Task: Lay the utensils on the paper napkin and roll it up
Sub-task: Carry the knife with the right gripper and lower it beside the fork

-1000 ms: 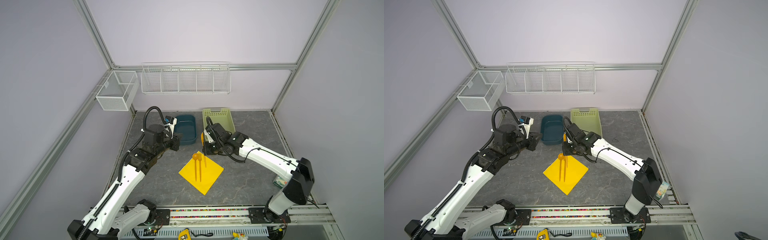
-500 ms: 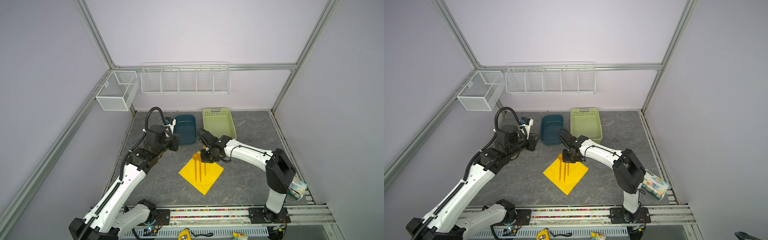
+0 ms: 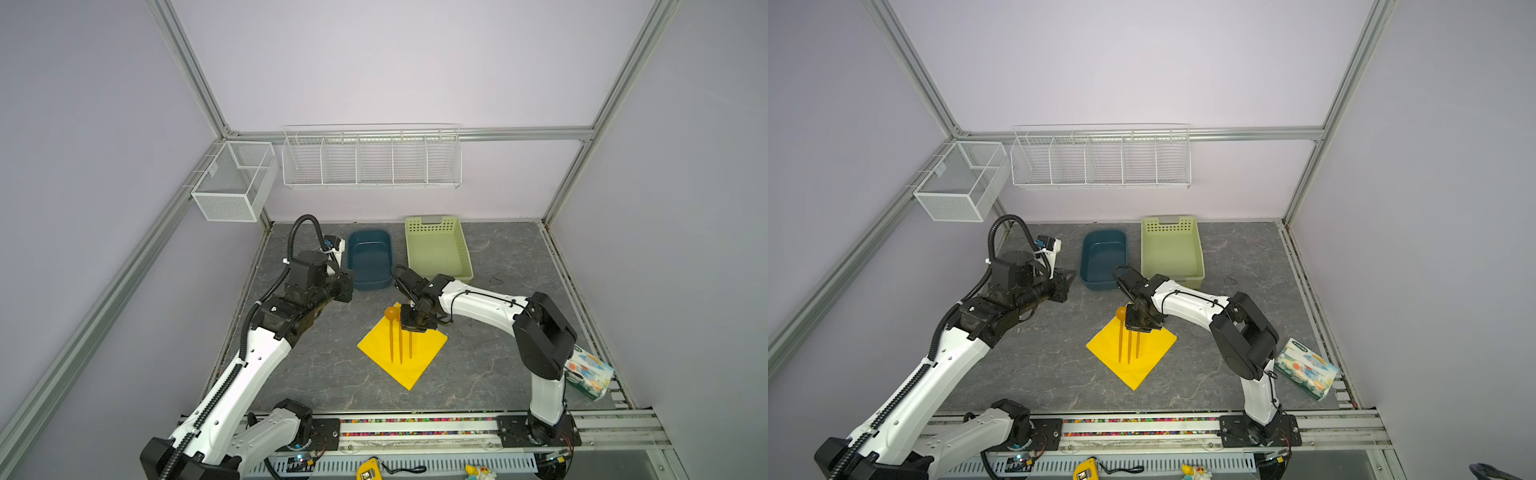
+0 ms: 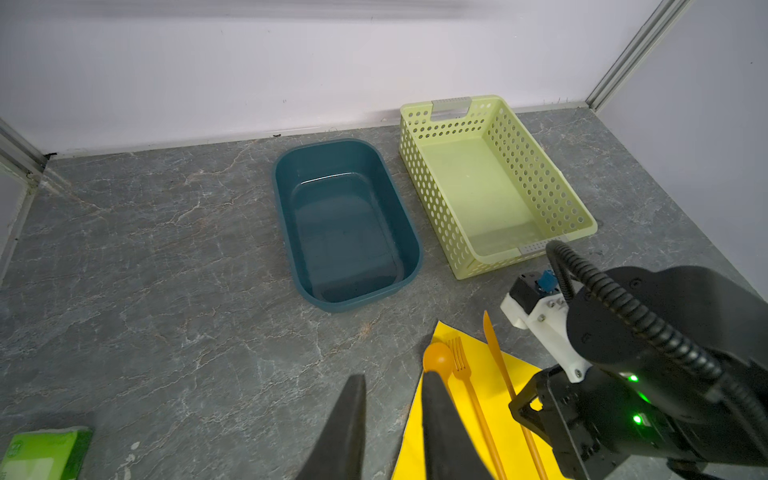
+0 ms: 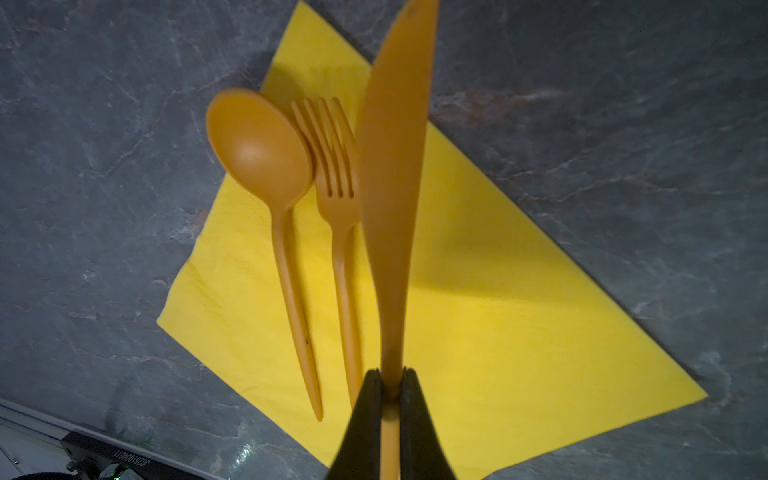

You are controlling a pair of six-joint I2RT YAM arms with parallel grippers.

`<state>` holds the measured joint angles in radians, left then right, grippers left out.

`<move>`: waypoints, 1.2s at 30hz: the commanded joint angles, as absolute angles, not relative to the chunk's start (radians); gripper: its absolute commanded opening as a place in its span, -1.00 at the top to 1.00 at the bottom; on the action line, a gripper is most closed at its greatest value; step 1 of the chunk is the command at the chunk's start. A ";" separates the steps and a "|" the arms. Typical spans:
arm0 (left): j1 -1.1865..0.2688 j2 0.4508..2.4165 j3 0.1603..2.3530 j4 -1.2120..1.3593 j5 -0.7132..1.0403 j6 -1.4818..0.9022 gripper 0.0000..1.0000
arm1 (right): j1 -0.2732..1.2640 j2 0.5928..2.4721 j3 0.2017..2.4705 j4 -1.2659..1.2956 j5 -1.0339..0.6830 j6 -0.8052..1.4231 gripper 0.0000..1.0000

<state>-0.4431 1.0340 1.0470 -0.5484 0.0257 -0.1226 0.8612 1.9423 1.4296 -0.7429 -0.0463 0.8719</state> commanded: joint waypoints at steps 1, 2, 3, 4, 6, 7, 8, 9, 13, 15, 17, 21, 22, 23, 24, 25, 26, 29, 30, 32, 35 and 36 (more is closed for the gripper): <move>-0.437 1.029 1.037 -0.547 0.038 -0.132 0.50 | 0.864 1.979 1.427 -0.751 -0.054 0.911 0.86; -0.439 1.031 1.036 -0.548 0.040 -0.132 0.50 | 0.864 1.983 1.428 -0.751 -0.056 0.912 0.86; -0.436 1.030 1.036 -0.548 0.041 -0.132 0.50 | 0.864 1.986 1.428 -0.752 -0.058 0.912 0.86; -0.436 1.031 1.036 -0.546 0.044 -0.133 0.50 | 0.864 1.989 1.428 -0.749 -0.060 0.913 0.86; -0.436 1.032 1.035 -0.545 0.046 -0.133 0.50 | 0.864 1.993 1.427 -0.744 -0.063 0.913 0.86; -0.436 1.032 1.035 -0.545 0.049 -0.134 0.50 | 0.864 1.997 1.427 -0.743 -0.065 0.914 0.86; -0.435 1.033 1.035 -0.544 0.051 -0.134 0.50 | 0.865 2.000 1.428 -0.742 -0.067 0.913 0.86; -0.434 1.033 1.035 -0.544 0.050 -0.135 0.50 | 0.864 2.003 1.429 -0.740 -0.071 0.913 0.86; -0.433 1.033 1.035 -0.543 0.052 -0.137 0.50 | 0.864 2.011 1.434 -0.740 -0.076 0.911 0.85; -0.433 1.031 1.034 -0.543 0.051 -0.136 0.50 | 0.864 2.014 1.436 -0.741 -0.077 0.909 0.86; -0.433 1.031 1.034 -0.543 0.052 -0.137 0.50 | 0.864 2.020 1.442 -0.741 -0.081 0.906 0.85; -0.431 1.034 1.034 -0.543 0.057 -0.138 0.50 | 0.864 2.032 1.457 -0.744 -0.084 0.901 0.85; -0.431 1.033 1.034 -0.543 0.056 -0.138 0.50 | 0.864 2.034 1.459 -0.744 -0.084 0.900 0.85; -0.430 1.033 1.034 -0.543 0.058 -0.138 0.50 | 0.863 2.036 1.460 -0.744 -0.084 0.901 0.85; -0.430 1.032 1.032 -0.542 0.058 -0.138 0.50 | 0.864 2.037 1.460 -0.746 -0.086 0.901 0.85; -0.430 1.032 1.032 -0.541 0.057 -0.138 0.50 | 0.864 2.039 1.460 -0.745 -0.088 0.899 0.85; -0.430 1.032 1.032 -0.541 0.060 -0.138 0.50 | 0.864 2.041 1.461 -0.746 -0.089 0.898 0.85; -0.428 1.032 1.032 -0.541 0.059 -0.139 0.50 | 0.864 2.047 1.463 -0.746 -0.092 0.897 0.85; -0.428 1.031 1.032 -0.541 0.060 -0.140 0.50 | 0.864 2.049 1.465 -0.744 -0.093 0.898 0.85; -0.427 1.034 1.032 -0.540 0.063 -0.139 0.49 | 0.864 2.051 1.467 -0.743 -0.095 0.895 0.85; -0.427 1.037 1.032 -0.538 0.070 -0.140 0.50 | 0.864 2.055 1.474 -0.744 -0.094 0.890 0.84; -0.426 1.036 1.032 -0.538 0.072 -0.141 0.50 | 0.864 2.057 1.475 -0.746 -0.093 0.891 0.84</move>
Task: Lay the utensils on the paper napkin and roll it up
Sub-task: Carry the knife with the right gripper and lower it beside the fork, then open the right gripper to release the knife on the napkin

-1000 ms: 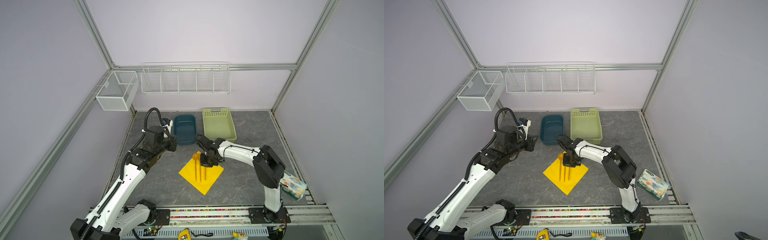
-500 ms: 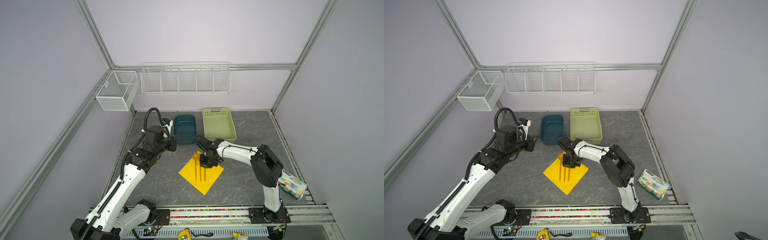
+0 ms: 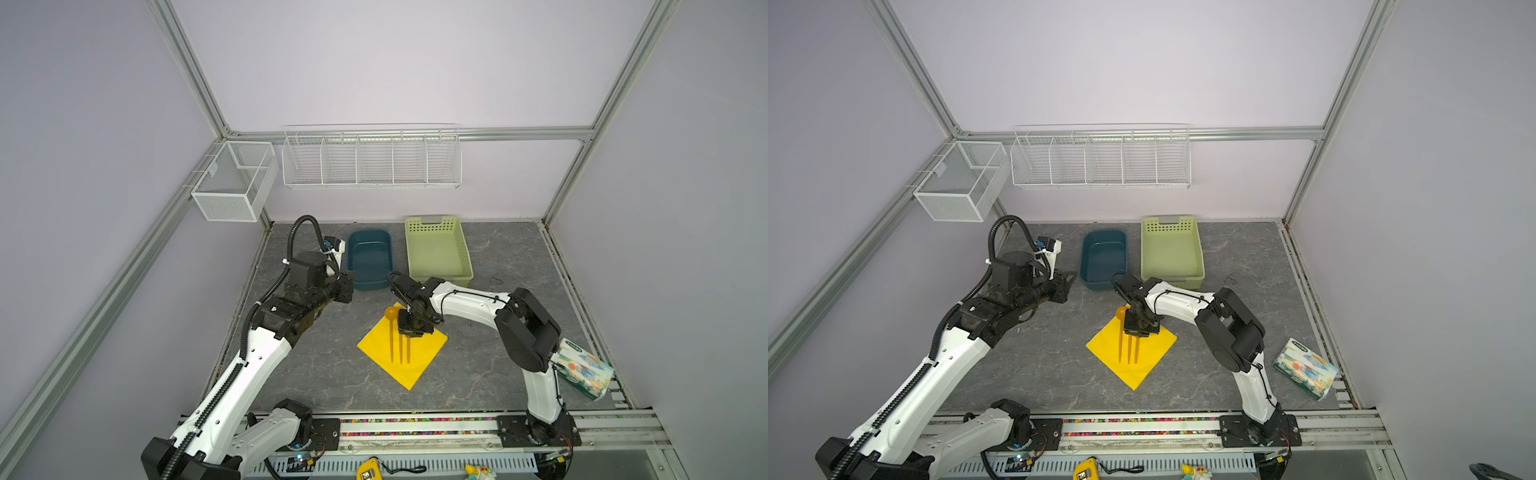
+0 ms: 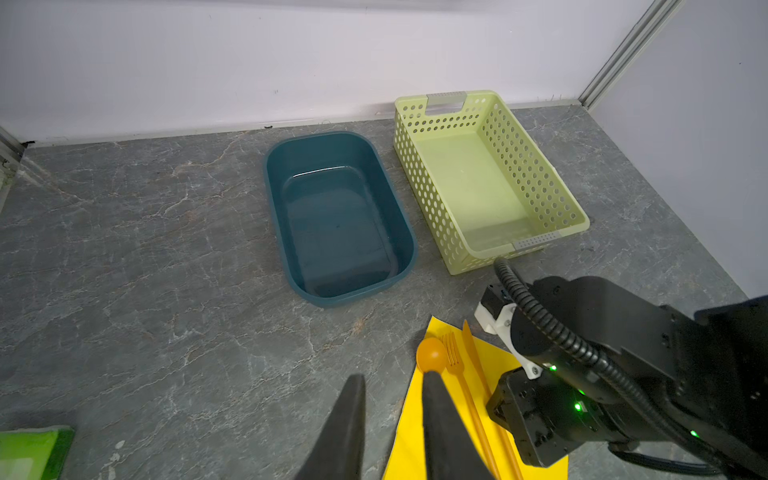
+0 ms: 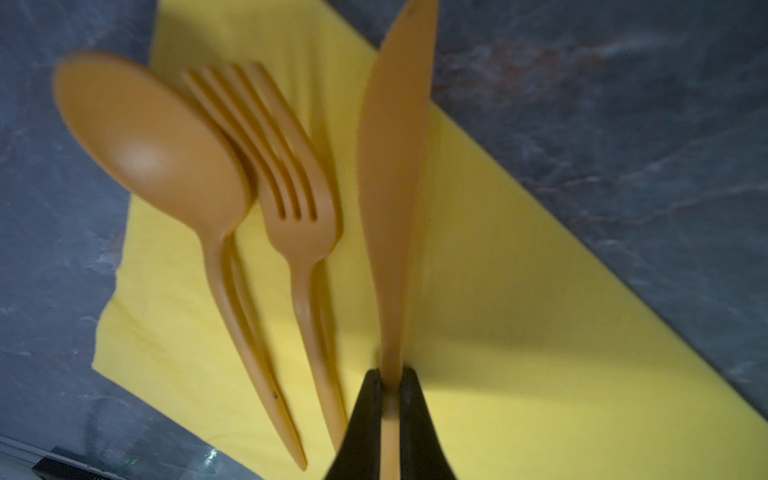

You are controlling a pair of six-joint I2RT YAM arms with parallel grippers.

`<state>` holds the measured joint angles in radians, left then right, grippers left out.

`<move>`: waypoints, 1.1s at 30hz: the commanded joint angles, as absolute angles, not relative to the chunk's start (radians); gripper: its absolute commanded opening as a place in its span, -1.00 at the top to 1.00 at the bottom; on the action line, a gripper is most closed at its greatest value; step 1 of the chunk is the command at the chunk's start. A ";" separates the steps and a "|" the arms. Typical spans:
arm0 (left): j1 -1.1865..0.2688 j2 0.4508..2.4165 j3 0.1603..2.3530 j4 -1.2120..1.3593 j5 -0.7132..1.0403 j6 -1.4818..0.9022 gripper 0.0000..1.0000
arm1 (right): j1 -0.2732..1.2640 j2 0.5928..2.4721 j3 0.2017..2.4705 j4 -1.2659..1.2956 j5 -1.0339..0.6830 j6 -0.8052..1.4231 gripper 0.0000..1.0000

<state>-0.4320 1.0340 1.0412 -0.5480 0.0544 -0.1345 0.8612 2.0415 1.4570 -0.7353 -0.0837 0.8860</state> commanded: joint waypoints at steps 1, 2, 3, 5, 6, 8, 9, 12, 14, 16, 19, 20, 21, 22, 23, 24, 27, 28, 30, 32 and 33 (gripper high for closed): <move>-0.426 1.036 1.032 -0.538 0.072 -0.141 0.50 | 0.864 2.058 1.476 -0.747 -0.093 0.889 0.83; -0.424 1.036 1.032 -0.538 0.074 -0.143 0.50 | 0.864 2.059 1.476 -0.749 -0.092 0.888 0.83; -0.423 1.036 1.032 -0.538 0.074 -0.143 0.49 | 0.865 2.061 1.476 -0.750 -0.091 0.888 0.82; -0.423 1.038 1.032 -0.538 0.074 -0.143 0.49 | 0.864 2.062 1.477 -0.755 -0.086 0.887 0.81; -0.424 1.039 1.032 -0.537 0.074 -0.143 0.50 | 0.864 2.062 1.478 -0.758 -0.082 0.887 0.81; -0.422 1.037 1.032 -0.537 0.076 -0.144 0.49 | 0.864 2.063 1.481 -0.763 -0.077 0.884 0.80; -0.422 1.038 1.032 -0.537 0.075 -0.144 0.49 | 0.864 2.064 1.482 -0.766 -0.074 0.882 0.79; -0.422 1.040 1.032 -0.537 0.077 -0.144 0.49 | 0.864 2.065 1.484 -0.774 -0.070 0.881 0.77; -0.422 1.040 1.031 -0.537 0.078 -0.144 0.49 | 0.864 2.066 1.483 -0.776 -0.066 0.880 0.75; -0.420 1.040 1.031 -0.535 0.080 -0.144 0.49 | 0.864 2.069 1.483 -0.779 -0.066 0.878 0.72; -0.421 1.040 1.031 -0.535 0.081 -0.144 0.49 | 0.864 2.070 1.482 -0.781 -0.065 0.877 0.71; -0.419 1.040 1.031 -0.535 0.081 -0.144 0.49 | 0.864 2.069 1.483 -0.783 -0.064 0.877 0.71; -0.420 1.040 1.031 -0.535 0.081 -0.144 0.49 | 0.864 2.069 1.483 -0.784 -0.060 0.877 0.71; -0.420 1.042 1.031 -0.535 0.081 -0.145 0.49 | 0.864 2.070 1.485 -0.785 -0.060 0.876 0.71; -0.419 1.041 1.031 -0.534 0.082 -0.146 0.49 | 0.864 2.071 1.485 -0.785 -0.059 0.874 0.70; -0.419 1.041 1.031 -0.534 0.083 -0.145 0.49 | 0.864 2.072 1.486 -0.785 -0.060 0.874 0.70; -0.419 1.042 1.031 -0.534 0.084 -0.145 0.49 | 0.864 2.076 1.487 -0.784 -0.061 0.873 0.69; -0.417 1.042 1.031 -0.534 0.084 -0.146 0.49 | 0.864 2.077 1.487 -0.782 -0.061 0.871 0.69; -0.418 1.041 1.031 -0.534 0.086 -0.144 0.49 | 0.864 2.079 1.488 -0.780 -0.061 0.871 0.69; -0.417 1.041 1.031 -0.532 0.087 -0.146 0.49 | 0.864 2.079 1.489 -0.778 -0.062 0.870 0.69; -0.418 1.041 1.031 -0.532 0.089 -0.146 0.49 | 0.864 2.079 1.491 -0.780 -0.059 0.871 0.69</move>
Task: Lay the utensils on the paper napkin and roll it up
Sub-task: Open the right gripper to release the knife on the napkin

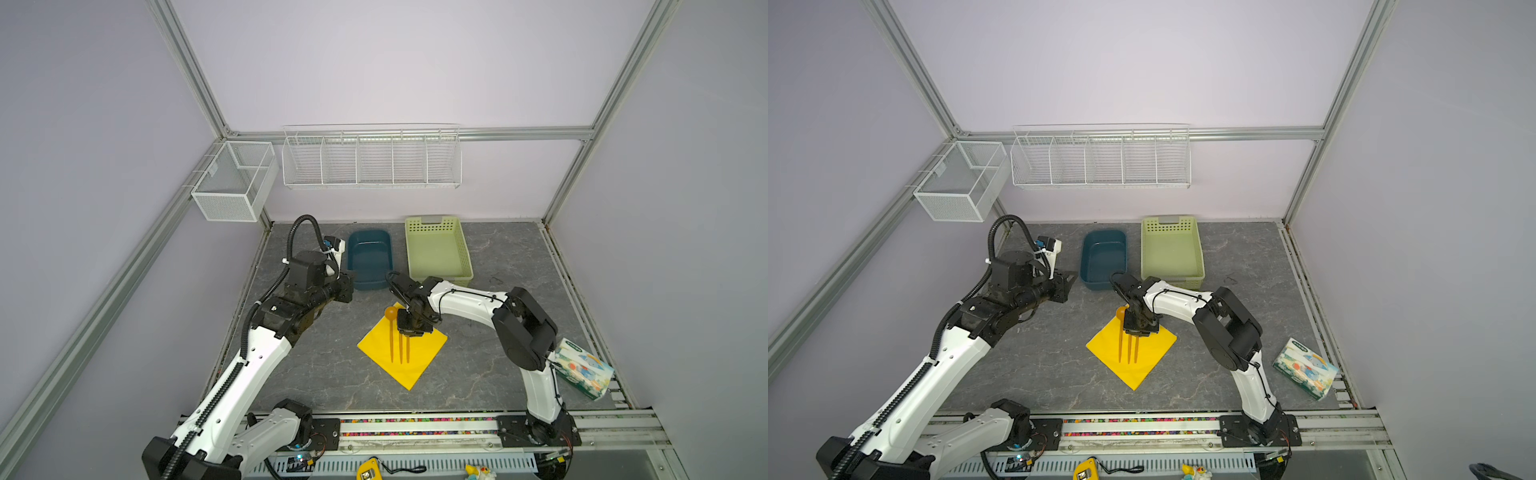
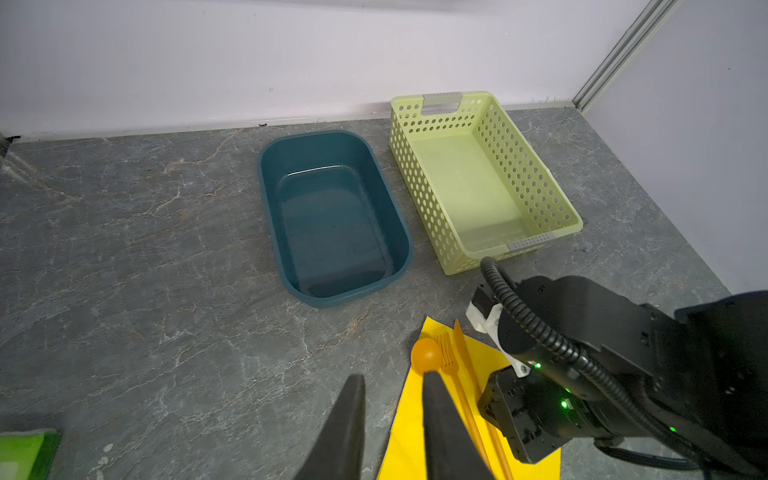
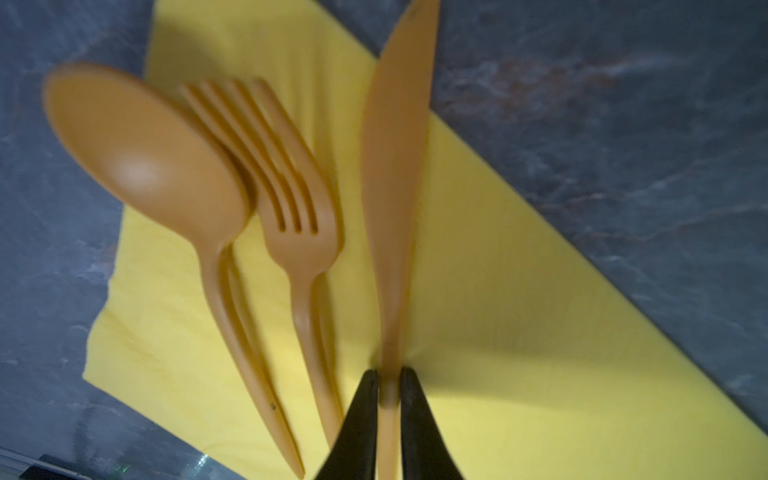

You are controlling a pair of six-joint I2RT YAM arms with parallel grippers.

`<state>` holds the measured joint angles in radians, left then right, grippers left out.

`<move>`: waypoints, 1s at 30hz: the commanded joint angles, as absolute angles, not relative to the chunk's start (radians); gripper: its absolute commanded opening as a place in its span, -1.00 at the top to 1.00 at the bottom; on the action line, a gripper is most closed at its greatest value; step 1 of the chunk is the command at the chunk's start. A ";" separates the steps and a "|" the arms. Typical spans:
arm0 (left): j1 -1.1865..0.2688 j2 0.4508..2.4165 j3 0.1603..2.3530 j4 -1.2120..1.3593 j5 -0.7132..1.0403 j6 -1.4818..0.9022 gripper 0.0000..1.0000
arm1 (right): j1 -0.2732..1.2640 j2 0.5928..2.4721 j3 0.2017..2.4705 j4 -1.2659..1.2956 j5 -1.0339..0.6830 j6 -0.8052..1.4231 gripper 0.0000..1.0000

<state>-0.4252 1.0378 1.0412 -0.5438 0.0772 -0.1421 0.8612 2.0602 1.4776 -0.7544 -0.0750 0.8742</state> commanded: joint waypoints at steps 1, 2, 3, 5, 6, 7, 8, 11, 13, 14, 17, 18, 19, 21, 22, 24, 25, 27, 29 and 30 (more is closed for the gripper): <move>-0.416 1.041 1.031 -0.532 0.090 -0.146 0.49 | 0.864 2.080 1.490 -0.785 -0.058 0.873 0.69; -0.416 1.042 1.030 -0.533 0.091 -0.146 0.49 | 0.864 2.080 1.490 -0.785 -0.056 0.873 0.69; -0.416 1.041 1.031 -0.532 0.091 -0.146 0.49 | 0.864 2.080 1.489 -0.785 -0.056 0.874 0.68; -0.416 1.042 1.029 -0.532 0.091 -0.146 0.49 | 0.864 2.077 1.489 -0.787 -0.056 0.875 0.67; -0.416 1.041 1.030 -0.532 0.092 -0.146 0.49 | 0.864 2.076 1.489 -0.787 -0.055 0.875 0.66; -0.414 1.042 1.029 -0.531 0.092 -0.146 0.49 | 0.864 2.074 1.488 -0.787 -0.056 0.876 0.65; -0.414 1.042 1.029 -0.531 0.093 -0.145 0.49 | 0.864 2.071 1.490 -0.787 -0.055 0.876 0.64; -0.414 1.041 1.029 -0.531 0.093 -0.147 0.49 | 0.864 2.065 1.494 -0.790 -0.053 0.875 0.61; -0.415 1.041 1.029 -0.531 0.096 -0.147 0.49 | 0.864 2.061 1.496 -0.794 -0.053 0.874 0.59; -0.414 1.042 1.029 -0.531 0.096 -0.147 0.49 | 0.864 2.057 1.498 -0.797 -0.051 0.873 0.58; -0.414 1.044 1.029 -0.529 0.099 -0.148 0.49 | 0.864 2.043 1.497 -0.802 -0.043 0.873 0.53; -0.413 1.045 1.029 -0.529 0.100 -0.149 0.49 | 0.864 2.038 1.498 -0.804 -0.042 0.872 0.51; -0.413 1.047 1.029 -0.529 0.099 -0.149 0.49 | 0.864 2.033 1.499 -0.807 -0.042 0.869 0.49; -0.413 1.049 1.029 -0.529 0.099 -0.149 0.49 | 0.864 2.025 1.505 -0.818 -0.039 0.865 0.46; -0.413 1.052 1.029 -0.529 0.098 -0.148 0.49 | 0.864 2.019 1.507 -0.824 -0.037 0.861 0.45; -0.412 1.055 1.029 -0.532 0.096 -0.147 0.49 | 0.864 2.000 1.503 -0.830 -0.031 0.860 0.43; -0.412 1.057 1.029 -0.532 0.095 -0.147 0.49 | 0.864 1.987 1.499 -0.831 -0.027 0.858 0.42; -0.413 1.061 1.029 -0.532 0.095 -0.146 0.50 | 0.864 1.962 1.490 -0.834 -0.015 0.850 0.41; -0.413 1.069 1.029 -0.534 0.095 -0.145 0.50 | 0.864 1.933 1.479 -0.825 -0.013 0.824 0.40; -0.413 1.073 1.030 -0.534 0.095 -0.146 0.50 | 0.864 1.919 1.468 -0.807 -0.023 0.803 0.40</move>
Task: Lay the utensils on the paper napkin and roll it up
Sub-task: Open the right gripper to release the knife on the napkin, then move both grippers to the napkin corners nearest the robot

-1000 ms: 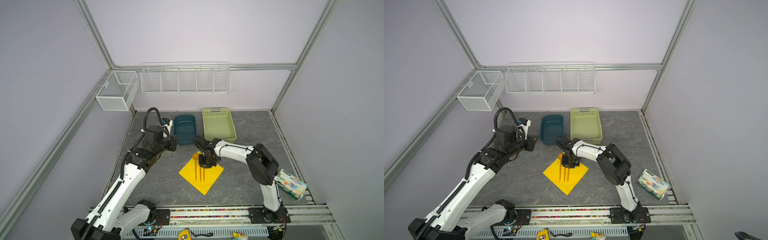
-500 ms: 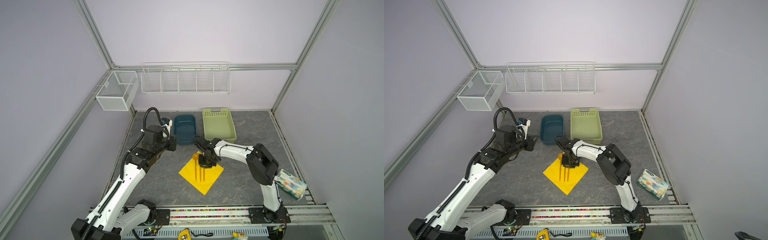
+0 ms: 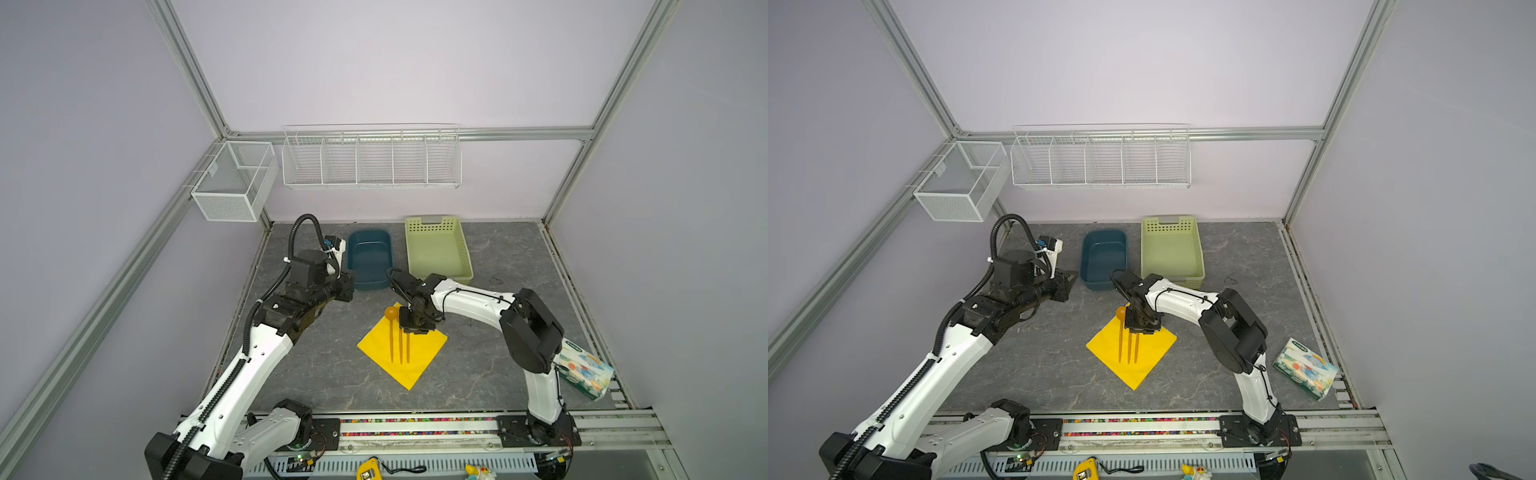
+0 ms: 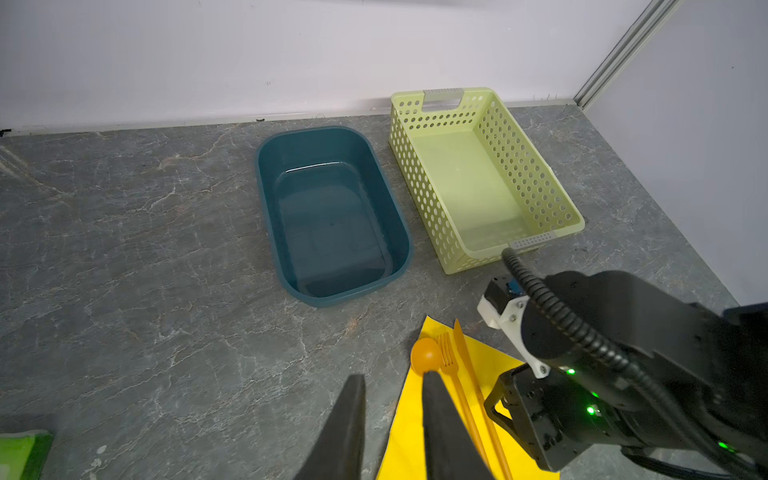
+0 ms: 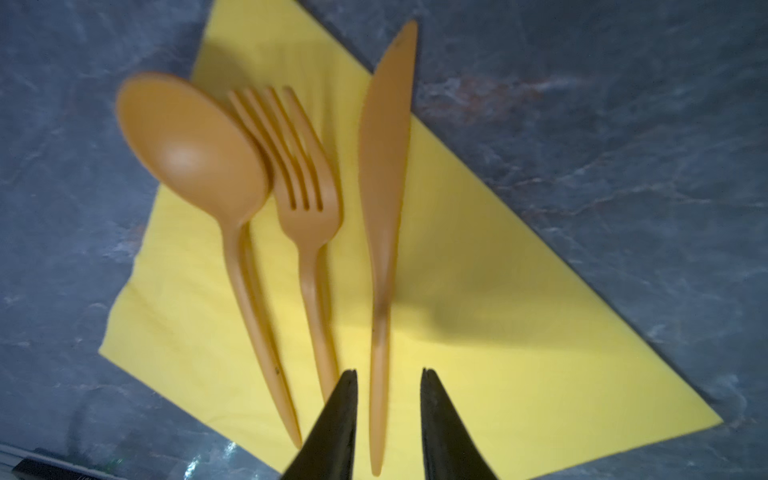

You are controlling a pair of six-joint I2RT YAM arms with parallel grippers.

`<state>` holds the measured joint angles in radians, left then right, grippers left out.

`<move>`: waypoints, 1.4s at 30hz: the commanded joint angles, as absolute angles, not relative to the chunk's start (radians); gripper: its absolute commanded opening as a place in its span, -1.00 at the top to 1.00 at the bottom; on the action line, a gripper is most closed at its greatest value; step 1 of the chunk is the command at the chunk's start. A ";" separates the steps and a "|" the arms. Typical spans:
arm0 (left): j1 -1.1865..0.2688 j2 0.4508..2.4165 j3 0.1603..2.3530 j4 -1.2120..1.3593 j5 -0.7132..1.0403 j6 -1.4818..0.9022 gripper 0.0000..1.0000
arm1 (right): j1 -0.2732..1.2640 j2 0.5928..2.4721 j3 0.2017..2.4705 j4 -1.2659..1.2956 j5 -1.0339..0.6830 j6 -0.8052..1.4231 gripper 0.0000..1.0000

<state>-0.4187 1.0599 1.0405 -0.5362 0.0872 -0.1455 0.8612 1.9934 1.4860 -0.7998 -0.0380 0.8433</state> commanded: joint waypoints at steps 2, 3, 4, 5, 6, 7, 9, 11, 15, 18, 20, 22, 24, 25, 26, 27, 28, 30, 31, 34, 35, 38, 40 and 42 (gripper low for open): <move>-0.412 1.083 1.031 -0.534 0.097 -0.146 0.51 | 0.864 1.881 1.439 -0.766 -0.061 0.744 0.39; -0.413 1.087 1.032 -0.535 0.097 -0.145 0.51 | 0.865 1.864 1.427 -0.750 -0.071 0.718 0.39; -0.413 1.093 1.032 -0.534 0.099 -0.145 0.51 | 0.864 1.841 1.406 -0.731 -0.084 0.681 0.36; -0.412 1.097 1.034 -0.533 0.101 -0.146 0.51 | 0.864 1.817 1.385 -0.704 -0.097 0.645 0.34; -0.413 1.103 1.034 -0.532 0.103 -0.146 0.51 | 0.864 1.796 1.365 -0.683 -0.108 0.616 0.32; -0.412 1.110 1.034 -0.528 0.107 -0.147 0.51 | 0.864 1.775 1.342 -0.662 -0.119 0.578 0.31; -0.412 1.122 1.035 -0.525 0.112 -0.149 0.51 | 0.864 1.740 1.304 -0.624 -0.159 0.501 0.31; -0.411 1.139 1.041 -0.530 0.116 -0.153 0.51 | 0.866 1.705 1.261 -0.593 -0.199 0.409 0.32; -0.411 1.144 1.049 -0.568 0.111 -0.158 0.52 | 0.880 1.635 1.180 -0.556 -0.259 0.218 0.36; -0.403 1.130 1.050 -0.592 0.085 -0.147 0.51 | 0.900 1.588 1.127 -0.549 -0.273 0.039 0.38; -0.388 1.132 1.067 -0.623 0.074 -0.135 0.51 | 0.920 1.563 1.092 -0.548 -0.270 -0.073 0.34; -0.363 1.136 1.085 -0.647 0.084 -0.125 0.51 | 0.939 1.558 1.073 -0.569 -0.259 -0.172 0.27; -0.342 1.138 1.098 -0.662 0.094 -0.119 0.51 | 0.967 1.560 1.061 -0.596 -0.257 -0.267 0.23; -0.330 1.140 1.103 -0.665 0.107 -0.122 0.51 | 0.985 1.564 1.052 -0.601 -0.247 -0.308 0.21; -0.323 1.143 1.104 -0.668 0.123 -0.130 0.51 | 1.001 1.567 1.046 -0.604 -0.239 -0.341 0.21; -0.321 1.148 1.105 -0.666 0.136 -0.142 0.51 | 1.015 1.570 1.037 -0.604 -0.234 -0.369 0.20; -0.321 1.153 1.101 -0.661 0.161 -0.163 0.53 | 1.033 1.574 1.026 -0.600 -0.226 -0.401 0.20; -0.322 1.160 1.067 -0.616 0.258 -0.204 0.55 | 1.060 1.580 1.011 -0.587 -0.207 -0.441 0.19; -0.321 1.165 1.037 -0.575 0.318 -0.236 0.57 | 1.076 1.586 1.006 -0.585 -0.190 -0.458 0.18; -0.335 1.188 0.938 -0.438 0.435 -0.363 0.65 | 1.124 1.605 0.991 -0.585 -0.121 -0.489 0.16; -0.349 1.196 0.911 -0.401 0.442 -0.391 0.65 | 1.139 1.612 0.984 -0.580 -0.097 -0.496 0.16; -0.404 1.228 0.878 -0.376 0.419 -0.416 0.67 | 1.176 1.626 0.956 -0.545 -0.042 -0.507 0.13; -0.429 1.249 0.868 -0.371 0.422 -0.427 0.68 | 1.198 1.634 0.946 -0.519 -0.021 -0.511 0.12; -0.449 1.267 0.848 -0.359 0.429 -0.445 0.69 | 1.216 1.643 0.937 -0.491 -0.003 -0.514 0.11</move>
<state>-0.4282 1.2598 0.8593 -0.4206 0.3943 -0.3862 1.1957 1.6272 0.9565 -0.5404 -0.0536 -0.4587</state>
